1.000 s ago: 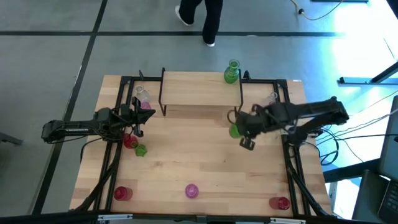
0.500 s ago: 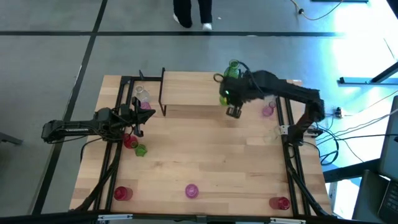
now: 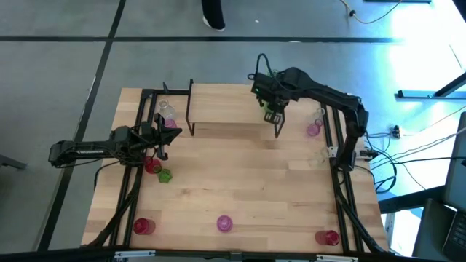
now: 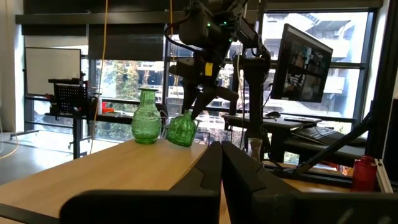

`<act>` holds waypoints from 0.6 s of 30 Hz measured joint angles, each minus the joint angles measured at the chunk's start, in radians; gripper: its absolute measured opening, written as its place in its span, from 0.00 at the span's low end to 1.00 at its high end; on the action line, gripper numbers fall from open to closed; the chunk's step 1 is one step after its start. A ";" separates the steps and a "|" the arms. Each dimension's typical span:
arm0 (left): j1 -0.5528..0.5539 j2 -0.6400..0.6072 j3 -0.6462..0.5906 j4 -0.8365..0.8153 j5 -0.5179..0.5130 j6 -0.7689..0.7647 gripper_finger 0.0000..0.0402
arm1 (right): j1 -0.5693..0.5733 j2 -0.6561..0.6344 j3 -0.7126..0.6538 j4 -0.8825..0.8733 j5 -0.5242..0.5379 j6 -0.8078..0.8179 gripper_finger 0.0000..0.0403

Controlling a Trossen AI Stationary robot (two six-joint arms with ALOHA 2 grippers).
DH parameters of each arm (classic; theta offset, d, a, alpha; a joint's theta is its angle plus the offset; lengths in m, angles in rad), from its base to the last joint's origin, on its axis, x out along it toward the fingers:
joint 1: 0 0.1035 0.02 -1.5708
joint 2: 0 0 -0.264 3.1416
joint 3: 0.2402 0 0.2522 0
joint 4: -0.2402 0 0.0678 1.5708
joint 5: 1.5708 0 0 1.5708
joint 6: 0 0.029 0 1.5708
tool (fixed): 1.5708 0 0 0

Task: Sort vases onto shelf
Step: Put the right green vase on the shelf aligned with the other green vase

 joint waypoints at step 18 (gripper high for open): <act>0.000 0.000 0.000 0.000 0.000 0.000 0.00 | -0.045 0.000 -0.015 0.060 -0.039 -0.018 0.36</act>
